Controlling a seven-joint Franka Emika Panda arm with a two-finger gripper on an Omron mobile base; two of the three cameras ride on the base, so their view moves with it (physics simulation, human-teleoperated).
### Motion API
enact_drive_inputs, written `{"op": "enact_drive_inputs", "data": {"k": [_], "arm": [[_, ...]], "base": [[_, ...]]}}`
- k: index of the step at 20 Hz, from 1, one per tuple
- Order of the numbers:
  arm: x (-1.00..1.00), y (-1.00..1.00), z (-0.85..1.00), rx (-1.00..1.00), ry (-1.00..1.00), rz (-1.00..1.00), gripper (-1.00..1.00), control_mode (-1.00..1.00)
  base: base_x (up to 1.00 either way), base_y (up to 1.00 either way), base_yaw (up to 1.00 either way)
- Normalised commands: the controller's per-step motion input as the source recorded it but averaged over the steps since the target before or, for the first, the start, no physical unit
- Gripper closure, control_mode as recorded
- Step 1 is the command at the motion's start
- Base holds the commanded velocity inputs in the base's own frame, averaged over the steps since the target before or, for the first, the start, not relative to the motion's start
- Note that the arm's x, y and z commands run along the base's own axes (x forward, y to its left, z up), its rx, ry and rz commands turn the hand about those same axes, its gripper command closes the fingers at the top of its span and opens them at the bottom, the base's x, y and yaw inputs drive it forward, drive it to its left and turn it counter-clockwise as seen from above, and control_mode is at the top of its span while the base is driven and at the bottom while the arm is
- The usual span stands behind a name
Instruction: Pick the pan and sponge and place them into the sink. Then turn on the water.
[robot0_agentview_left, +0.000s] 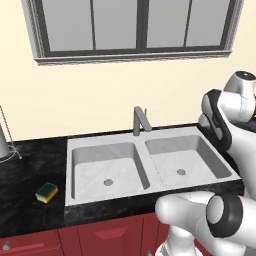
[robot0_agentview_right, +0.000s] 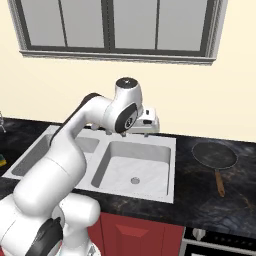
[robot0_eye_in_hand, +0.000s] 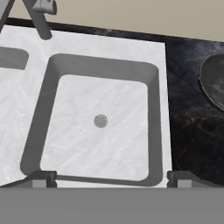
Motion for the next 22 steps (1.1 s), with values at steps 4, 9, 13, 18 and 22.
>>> {"op": "enact_drive_inputs", "data": {"k": [4, 9, 13, 18, 22], "arm": [[0.00, -0.36, -0.13, -0.01, 0.00, 0.00, -1.00, -1.00], [0.00, -0.36, -0.13, -0.01, -0.01, 0.00, -1.00, -1.00], [0.00, -0.35, -0.14, -0.01, -0.01, 0.00, -1.00, -1.00], [0.00, -0.35, -0.13, -0.01, -0.01, 0.00, -1.00, -1.00], [0.00, -0.33, -0.13, 0.00, 0.00, 0.00, -1.00, -1.00]], "base": [[0.00, 0.00, 0.00], [0.00, 0.00, 0.00], [0.00, 0.00, 0.00], [0.00, 0.00, 0.00], [0.00, 0.00, 0.00]]}}
